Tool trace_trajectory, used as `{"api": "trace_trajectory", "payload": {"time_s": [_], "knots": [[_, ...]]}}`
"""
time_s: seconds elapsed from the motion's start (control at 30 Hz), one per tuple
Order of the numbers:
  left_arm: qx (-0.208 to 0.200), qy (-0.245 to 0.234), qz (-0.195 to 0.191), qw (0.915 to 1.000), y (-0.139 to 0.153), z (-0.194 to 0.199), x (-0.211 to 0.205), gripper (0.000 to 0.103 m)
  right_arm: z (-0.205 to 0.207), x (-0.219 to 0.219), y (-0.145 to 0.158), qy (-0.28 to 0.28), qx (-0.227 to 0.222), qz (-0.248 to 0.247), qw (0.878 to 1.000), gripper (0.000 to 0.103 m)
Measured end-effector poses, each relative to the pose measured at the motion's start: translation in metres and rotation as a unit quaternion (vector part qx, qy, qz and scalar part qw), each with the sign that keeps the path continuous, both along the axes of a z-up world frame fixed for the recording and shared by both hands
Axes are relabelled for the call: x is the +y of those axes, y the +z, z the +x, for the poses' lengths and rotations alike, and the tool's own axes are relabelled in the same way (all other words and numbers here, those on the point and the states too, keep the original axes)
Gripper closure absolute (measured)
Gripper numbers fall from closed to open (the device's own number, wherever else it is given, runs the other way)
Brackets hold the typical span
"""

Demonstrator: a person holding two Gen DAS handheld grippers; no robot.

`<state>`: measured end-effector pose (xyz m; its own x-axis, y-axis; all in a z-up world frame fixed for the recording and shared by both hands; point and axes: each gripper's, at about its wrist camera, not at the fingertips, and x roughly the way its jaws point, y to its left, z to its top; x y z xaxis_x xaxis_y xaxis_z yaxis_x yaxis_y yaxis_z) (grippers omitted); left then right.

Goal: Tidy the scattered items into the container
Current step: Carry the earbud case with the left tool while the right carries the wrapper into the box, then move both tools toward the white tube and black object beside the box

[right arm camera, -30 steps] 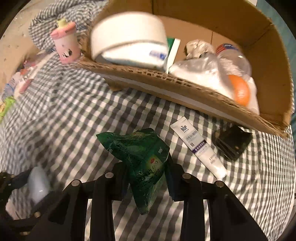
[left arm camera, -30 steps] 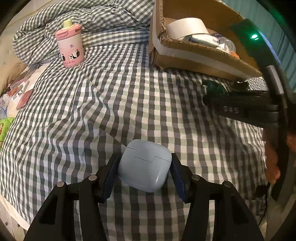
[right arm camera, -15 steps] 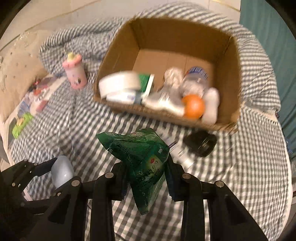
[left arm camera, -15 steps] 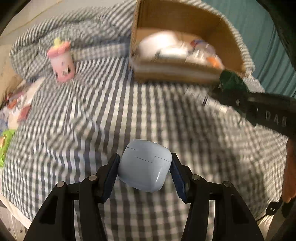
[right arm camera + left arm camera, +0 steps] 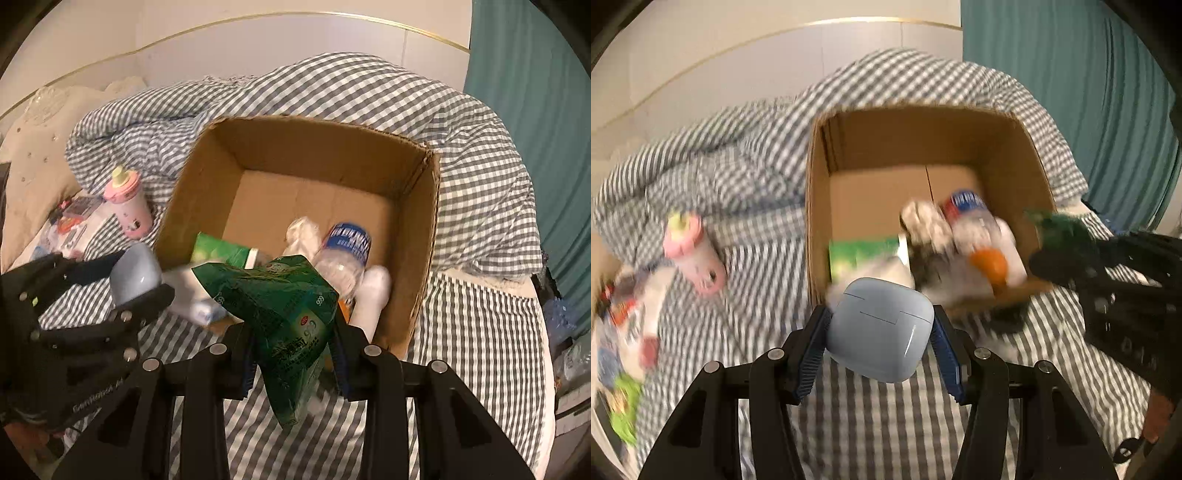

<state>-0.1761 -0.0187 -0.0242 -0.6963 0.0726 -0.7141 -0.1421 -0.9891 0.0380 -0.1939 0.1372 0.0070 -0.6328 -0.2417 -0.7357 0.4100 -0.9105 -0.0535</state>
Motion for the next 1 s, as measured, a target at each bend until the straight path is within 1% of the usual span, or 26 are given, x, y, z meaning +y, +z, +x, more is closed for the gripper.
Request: {"api": "trace_trajectory", "payload": {"time_s": [0.13, 0.3, 0.33, 0.4, 0.43, 0.47, 0.5, 0.53, 0.57, 0.6, 0.63, 0.7, 0.83, 1.0], "knots": [[0.006, -0.002, -0.012, 0.9999, 0.002, -0.036, 0.008, 0.047, -0.026, 0.001, -0.006, -0.005, -0.007, -0.001, 1.000, 0.070], [0.000, -0.003, -0.010, 0.9999, -0.012, -0.066, 0.017, 0.047, -0.051, -0.004, -0.021, -0.009, -0.010, 0.004, 1.000, 0.069], [-0.001, -0.008, -0.010, 0.9999, -0.017, -0.070, 0.020, 0.047, -0.054, -0.004, -0.024, -0.016, -0.010, 0.001, 1.000, 0.068], [0.008, -0.013, -0.013, 0.9998, -0.024, -0.076, 0.025, 0.045, -0.062, 0.000, -0.029, -0.040, -0.005, 0.000, 0.999, 0.057], [0.015, -0.013, -0.015, 0.9997, -0.028, -0.079, 0.026, 0.042, -0.067, 0.004, -0.032, -0.052, -0.006, 0.002, 0.999, 0.047], [0.019, -0.005, -0.017, 0.9997, -0.031, -0.083, 0.024, 0.037, -0.071, 0.007, -0.034, -0.061, -0.008, 0.005, 0.998, 0.036], [0.017, 0.009, -0.020, 0.9996, -0.034, -0.087, 0.021, 0.024, -0.073, 0.011, -0.036, -0.069, -0.009, 0.004, 0.998, 0.032], [0.012, 0.021, -0.024, 0.9994, -0.036, -0.091, 0.019, 0.012, -0.075, 0.014, -0.037, -0.071, -0.010, -0.004, 0.997, 0.030], [0.006, 0.027, -0.022, 0.9994, -0.037, -0.094, 0.015, 0.008, -0.076, 0.018, -0.037, -0.069, -0.013, -0.015, 0.997, 0.030], [0.005, 0.025, -0.011, 0.9996, -0.037, -0.095, 0.012, 0.007, -0.076, 0.020, -0.036, -0.069, -0.015, -0.022, 0.997, 0.030], [0.008, 0.022, 0.003, 0.9997, -0.036, -0.094, 0.009, 0.006, -0.076, 0.022, -0.035, -0.070, -0.015, -0.024, 0.997, 0.030], [0.018, 0.026, 0.012, 0.9994, -0.031, -0.092, 0.008, 0.005, -0.073, 0.023, -0.033, -0.068, -0.010, -0.024, 0.997, 0.030], [0.025, 0.029, -0.003, 0.9993, -0.026, -0.084, 0.014, 0.004, -0.061, 0.027, -0.024, -0.071, -0.005, -0.020, 0.997, 0.030], [0.036, 0.031, -0.007, 0.9988, -0.007, -0.066, 0.018, 0.004, -0.034, 0.023, 0.010, -0.062, 0.027, -0.016, 0.998, 0.030]]}}
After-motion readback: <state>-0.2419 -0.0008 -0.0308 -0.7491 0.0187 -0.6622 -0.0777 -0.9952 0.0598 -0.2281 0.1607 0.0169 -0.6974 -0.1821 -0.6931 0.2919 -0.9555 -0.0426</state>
